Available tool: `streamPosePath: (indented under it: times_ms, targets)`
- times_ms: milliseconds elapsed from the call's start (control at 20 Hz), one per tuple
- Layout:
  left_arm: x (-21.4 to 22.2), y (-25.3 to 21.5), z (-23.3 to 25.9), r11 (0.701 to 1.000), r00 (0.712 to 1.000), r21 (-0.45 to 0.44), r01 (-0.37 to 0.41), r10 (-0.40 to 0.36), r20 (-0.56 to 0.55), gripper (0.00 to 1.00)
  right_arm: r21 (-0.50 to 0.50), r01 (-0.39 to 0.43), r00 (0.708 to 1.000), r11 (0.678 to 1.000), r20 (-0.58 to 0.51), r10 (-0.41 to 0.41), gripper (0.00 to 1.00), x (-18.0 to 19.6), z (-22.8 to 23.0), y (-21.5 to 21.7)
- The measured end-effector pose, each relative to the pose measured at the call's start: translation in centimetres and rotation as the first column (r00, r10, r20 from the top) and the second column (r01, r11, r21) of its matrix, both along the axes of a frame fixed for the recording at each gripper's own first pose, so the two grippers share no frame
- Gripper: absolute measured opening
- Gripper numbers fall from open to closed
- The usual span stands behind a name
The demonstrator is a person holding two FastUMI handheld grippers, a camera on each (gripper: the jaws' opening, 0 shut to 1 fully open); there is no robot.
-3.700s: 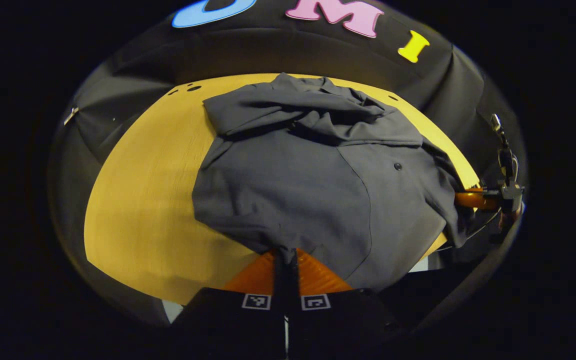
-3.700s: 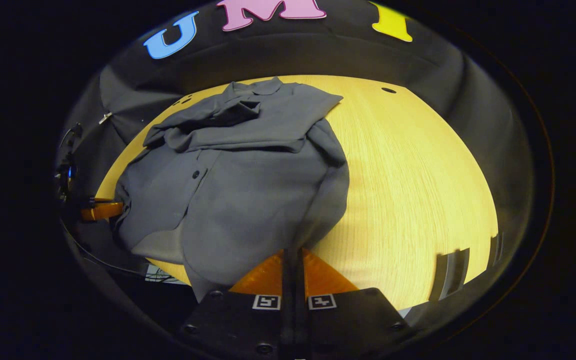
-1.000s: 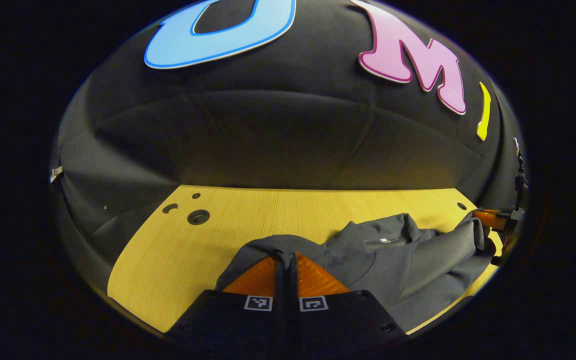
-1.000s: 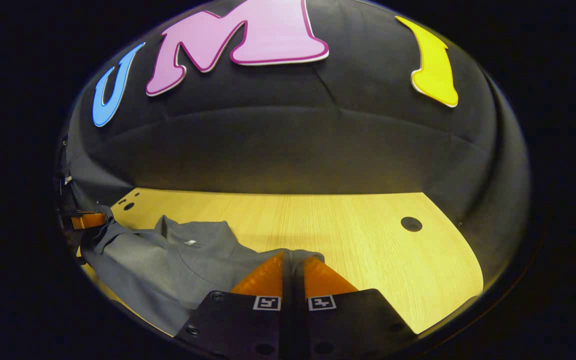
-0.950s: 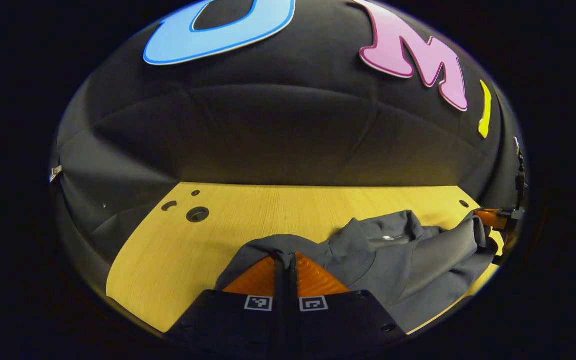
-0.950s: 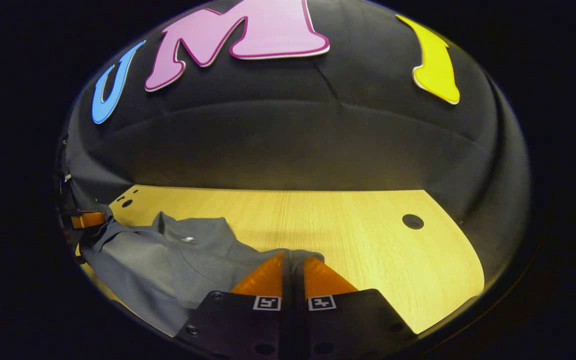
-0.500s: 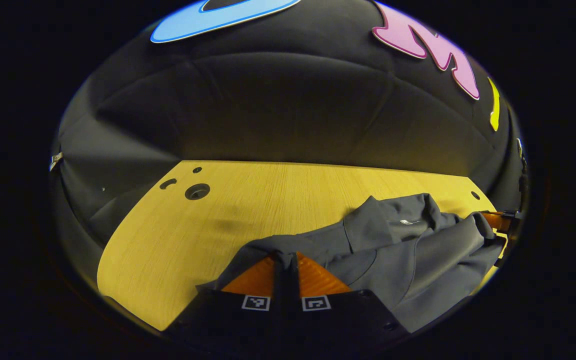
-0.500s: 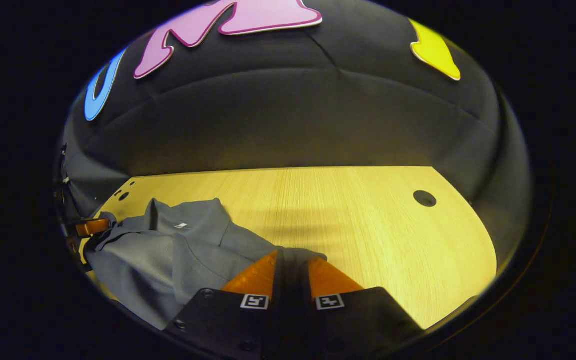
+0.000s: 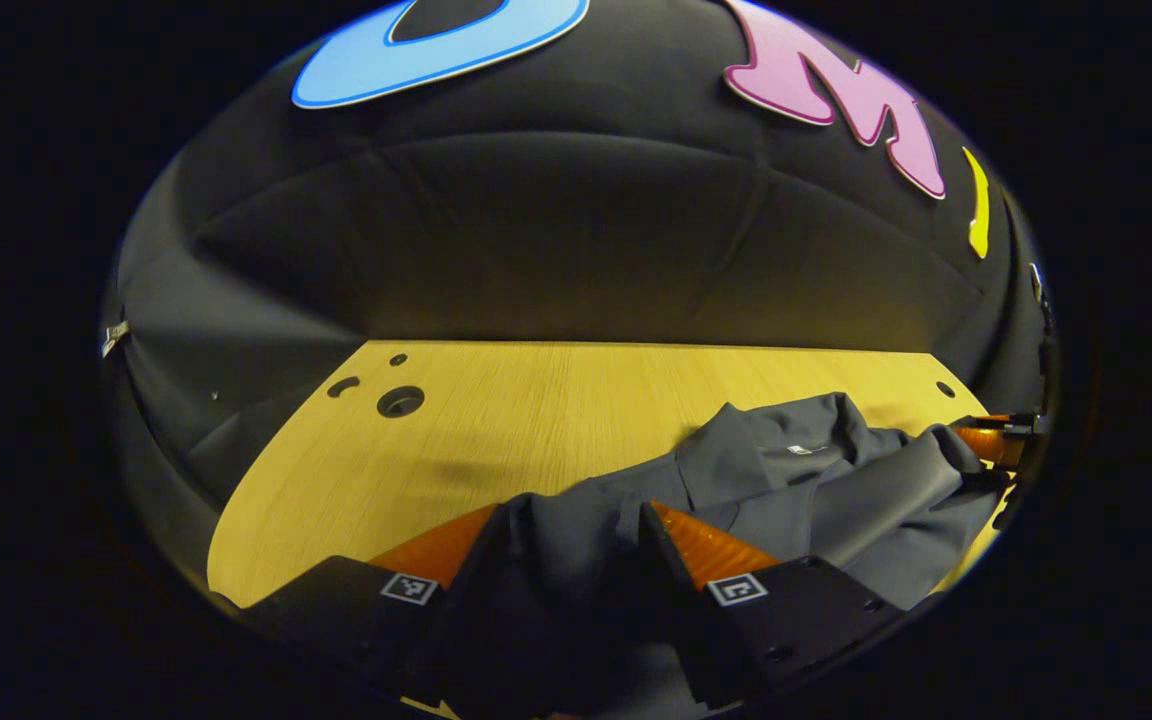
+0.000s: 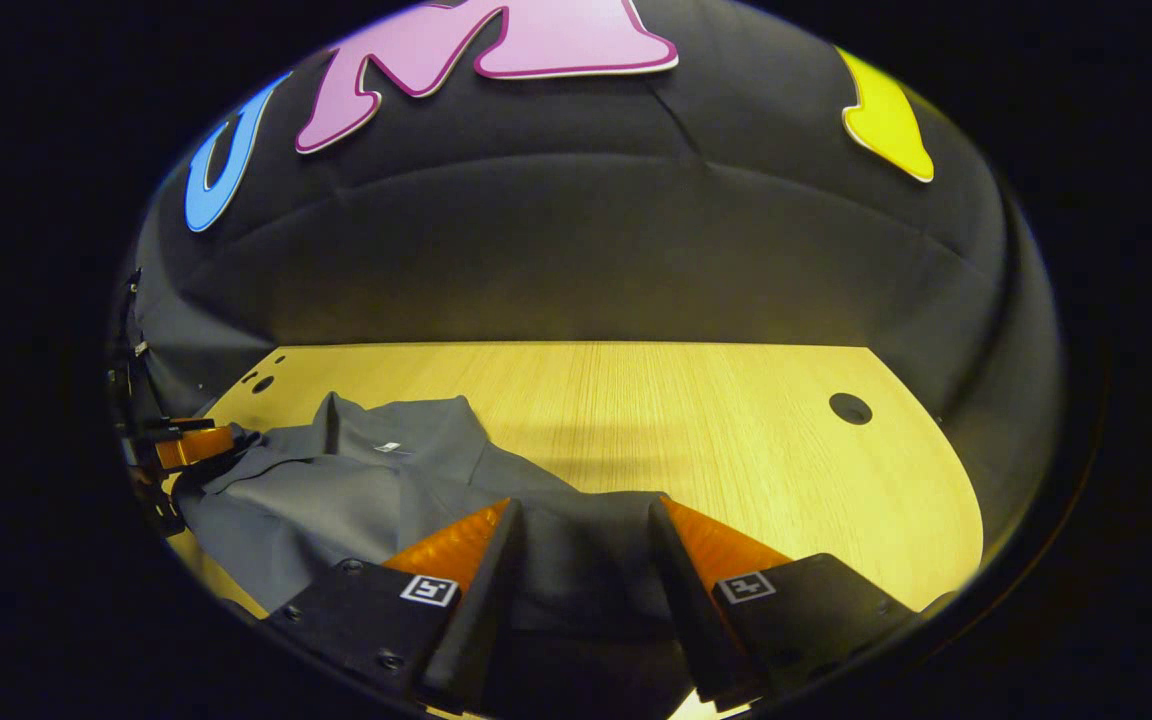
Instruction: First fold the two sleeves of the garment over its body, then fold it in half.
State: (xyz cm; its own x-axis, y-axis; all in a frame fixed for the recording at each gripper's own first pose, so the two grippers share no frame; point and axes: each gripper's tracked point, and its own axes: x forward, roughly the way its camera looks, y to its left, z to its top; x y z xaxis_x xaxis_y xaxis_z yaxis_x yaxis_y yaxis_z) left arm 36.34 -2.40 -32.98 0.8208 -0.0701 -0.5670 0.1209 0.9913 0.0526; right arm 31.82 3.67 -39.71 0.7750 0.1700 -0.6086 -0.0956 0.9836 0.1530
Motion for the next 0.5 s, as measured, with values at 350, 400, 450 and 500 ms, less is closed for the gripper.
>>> streamPosePath:
  times_ms: [350,400,450,500]
  targets:
    - [-2.1,-0.7,4.4,1.000,0.997,0.003,0.031,-0.031,0.068,0.95,-0.026,0.021,0.998,0.999,0.055,-0.020,0.89,-2.4,5.5,-1.9]
    - [-2.5,-0.7,5.4,1.000,0.996,0.003,0.031,-0.031,0.084,0.95,-0.026,0.024,0.997,0.999,0.067,-0.023,0.89,-2.8,6.4,-2.1]
    - [-3.0,-0.8,6.3,0.999,0.994,0.002,0.034,-0.034,0.102,0.95,-0.027,0.027,0.996,0.999,0.081,-0.024,0.89,-3.2,7.2,-2.3]
    - [-3.5,-0.9,7.6,0.999,0.992,0.006,0.035,-0.036,0.123,0.95,-0.025,0.026,0.995,0.999,0.093,-0.023,0.89,-3.6,8.0,-2.4]
